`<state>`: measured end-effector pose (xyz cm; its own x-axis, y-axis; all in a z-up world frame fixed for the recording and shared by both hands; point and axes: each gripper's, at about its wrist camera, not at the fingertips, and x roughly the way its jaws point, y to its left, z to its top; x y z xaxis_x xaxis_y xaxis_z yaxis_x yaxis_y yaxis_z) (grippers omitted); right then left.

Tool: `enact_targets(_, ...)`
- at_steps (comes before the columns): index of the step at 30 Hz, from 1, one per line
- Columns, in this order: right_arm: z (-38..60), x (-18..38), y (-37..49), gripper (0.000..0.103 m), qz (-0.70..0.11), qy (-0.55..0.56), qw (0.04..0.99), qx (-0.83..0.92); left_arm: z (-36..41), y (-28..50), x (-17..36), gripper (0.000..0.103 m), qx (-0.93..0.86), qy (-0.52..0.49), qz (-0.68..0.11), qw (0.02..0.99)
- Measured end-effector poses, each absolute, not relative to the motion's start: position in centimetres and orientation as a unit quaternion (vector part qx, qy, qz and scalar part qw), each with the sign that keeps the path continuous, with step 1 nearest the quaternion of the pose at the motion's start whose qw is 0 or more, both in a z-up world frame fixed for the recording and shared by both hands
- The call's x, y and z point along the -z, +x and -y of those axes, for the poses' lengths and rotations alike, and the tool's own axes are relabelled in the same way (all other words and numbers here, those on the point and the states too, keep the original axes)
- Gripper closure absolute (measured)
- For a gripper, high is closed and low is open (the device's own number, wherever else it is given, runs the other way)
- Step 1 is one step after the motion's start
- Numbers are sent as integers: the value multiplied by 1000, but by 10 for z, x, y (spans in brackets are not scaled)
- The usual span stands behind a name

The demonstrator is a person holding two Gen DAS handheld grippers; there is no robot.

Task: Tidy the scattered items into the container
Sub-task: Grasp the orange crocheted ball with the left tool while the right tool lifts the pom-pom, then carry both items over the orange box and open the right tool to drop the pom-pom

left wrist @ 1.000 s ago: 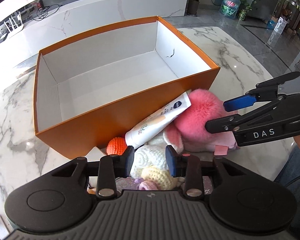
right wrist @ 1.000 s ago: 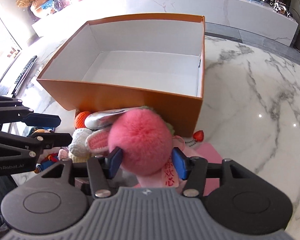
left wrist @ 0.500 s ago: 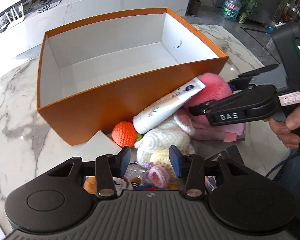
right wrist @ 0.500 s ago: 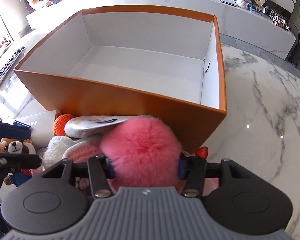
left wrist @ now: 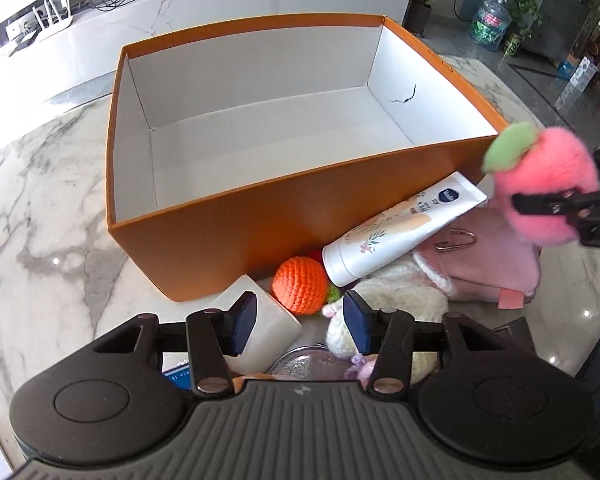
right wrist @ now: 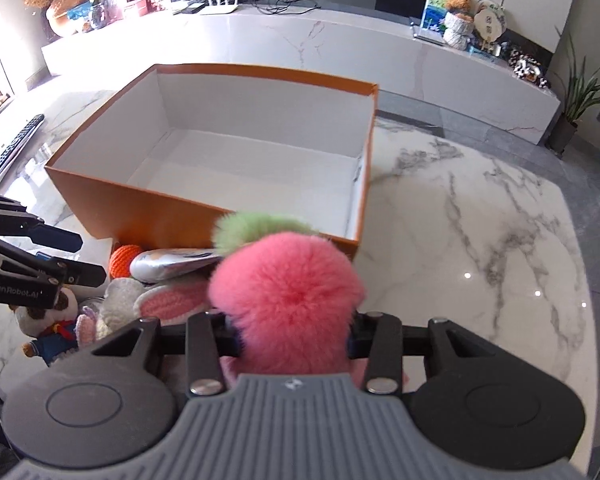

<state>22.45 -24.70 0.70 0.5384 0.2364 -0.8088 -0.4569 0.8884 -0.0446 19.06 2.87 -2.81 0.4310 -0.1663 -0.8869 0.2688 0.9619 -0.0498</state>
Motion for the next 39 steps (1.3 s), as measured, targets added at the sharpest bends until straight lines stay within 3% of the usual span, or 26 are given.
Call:
enact_targets(18,250,10,215,57,-467,-104,853,-208,-12,221,65,50,186,93,-538,817)
enact_targets(19,250,11,215,57,-467,-104,853,-208,-9,220,67,55,186,96,-539,816)
enact_targets(23,249,13,215,57,-470,-103,852,-207,-8,215,66,56,176,88,-536,821)
enact_targets(39,218,-39,216,57,-411,-85,859,-295,-34,182,-48,56,153,43,-443,882)
